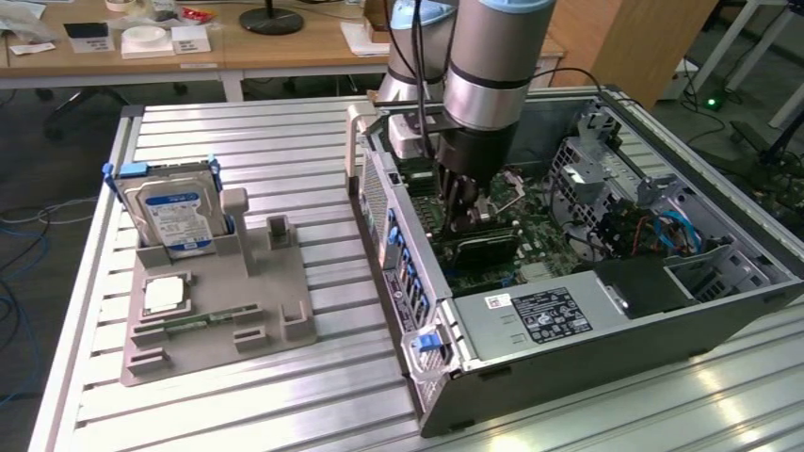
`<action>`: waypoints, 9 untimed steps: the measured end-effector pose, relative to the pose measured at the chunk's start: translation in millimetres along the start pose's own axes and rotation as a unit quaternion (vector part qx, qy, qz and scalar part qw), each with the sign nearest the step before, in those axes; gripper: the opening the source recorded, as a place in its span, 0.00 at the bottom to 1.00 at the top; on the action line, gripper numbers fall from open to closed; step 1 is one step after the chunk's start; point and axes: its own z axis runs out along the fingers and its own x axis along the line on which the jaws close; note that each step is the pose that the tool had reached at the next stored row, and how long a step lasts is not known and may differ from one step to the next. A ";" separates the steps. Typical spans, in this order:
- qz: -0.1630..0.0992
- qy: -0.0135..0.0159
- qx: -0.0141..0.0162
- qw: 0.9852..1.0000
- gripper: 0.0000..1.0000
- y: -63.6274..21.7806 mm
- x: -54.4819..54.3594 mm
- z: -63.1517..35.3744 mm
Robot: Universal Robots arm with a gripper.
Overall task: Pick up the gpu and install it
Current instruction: 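Press down on the gpu until it lock into place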
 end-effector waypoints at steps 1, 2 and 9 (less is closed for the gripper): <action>0.000 0.000 0.000 1.000 0.11 0.0 0.0 -0.7; 0.000 0.000 0.000 1.000 0.11 0.0 0.0 -0.6; 0.000 0.000 0.000 1.000 0.11 -23.9 -0.3 -0.3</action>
